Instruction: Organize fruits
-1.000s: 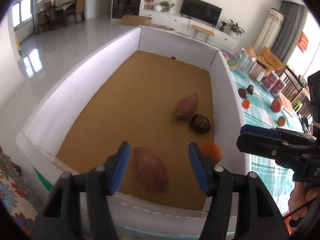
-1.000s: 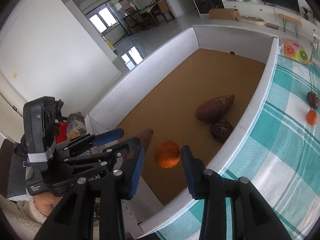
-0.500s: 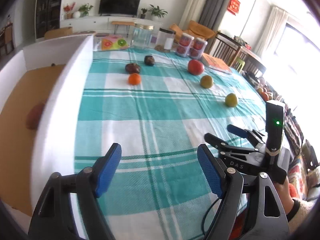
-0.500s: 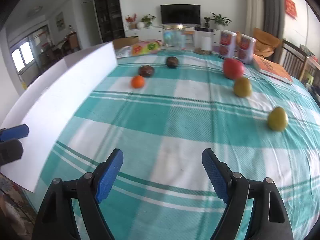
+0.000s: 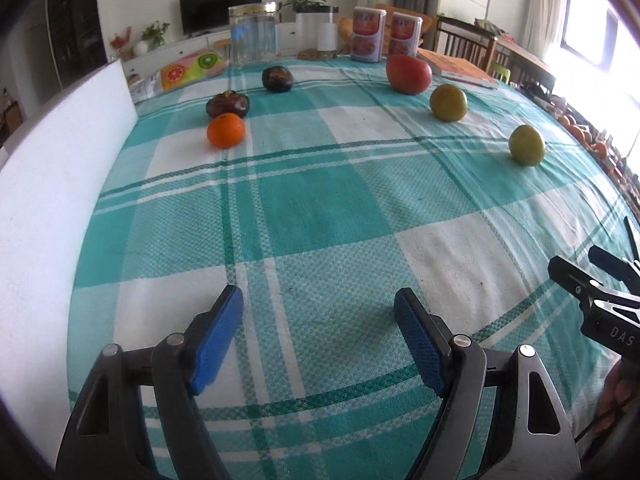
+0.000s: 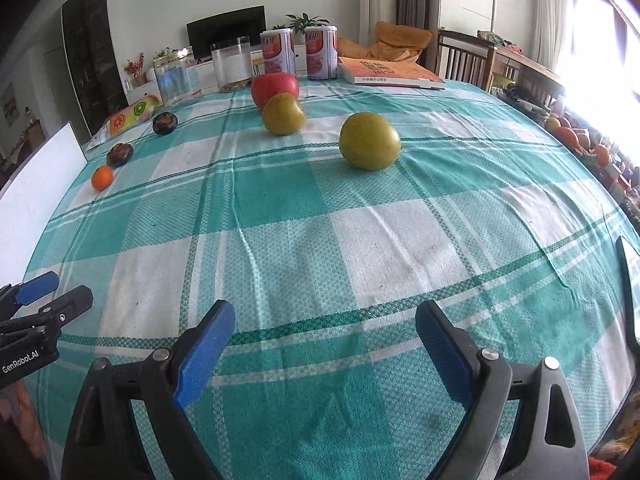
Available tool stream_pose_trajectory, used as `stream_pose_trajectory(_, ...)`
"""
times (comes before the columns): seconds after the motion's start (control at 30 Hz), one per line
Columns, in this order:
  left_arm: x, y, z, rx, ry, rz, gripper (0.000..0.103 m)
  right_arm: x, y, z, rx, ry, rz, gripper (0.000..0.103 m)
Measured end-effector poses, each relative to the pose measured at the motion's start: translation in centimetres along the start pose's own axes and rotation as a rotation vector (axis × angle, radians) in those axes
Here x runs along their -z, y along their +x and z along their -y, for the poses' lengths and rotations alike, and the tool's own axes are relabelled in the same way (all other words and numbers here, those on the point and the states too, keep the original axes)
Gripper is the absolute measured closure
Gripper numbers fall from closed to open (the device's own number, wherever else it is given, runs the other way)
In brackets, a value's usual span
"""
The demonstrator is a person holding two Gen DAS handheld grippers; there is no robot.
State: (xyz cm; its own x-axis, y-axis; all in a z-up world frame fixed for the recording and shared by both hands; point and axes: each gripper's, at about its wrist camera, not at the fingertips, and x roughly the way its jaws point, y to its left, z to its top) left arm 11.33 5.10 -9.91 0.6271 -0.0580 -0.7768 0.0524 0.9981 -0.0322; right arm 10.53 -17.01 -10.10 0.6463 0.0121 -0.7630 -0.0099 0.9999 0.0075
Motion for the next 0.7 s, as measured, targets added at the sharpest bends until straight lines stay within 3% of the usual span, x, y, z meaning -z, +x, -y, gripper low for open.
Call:
stream_pose_trajectory(0.33, -0.05, 0.48, 0.25, -0.029, 0.012, -0.024, 0.016, 0.07, 0.58, 0.14, -0.011, 0.011, -0.036, 0.011)
stream_pose_trajectory(0.7, -0.06, 0.48, 0.18, -0.03, 0.012, -0.025, 0.014, 0.08, 0.69, 0.0, -0.025, 0.005, -0.051, 0.003)
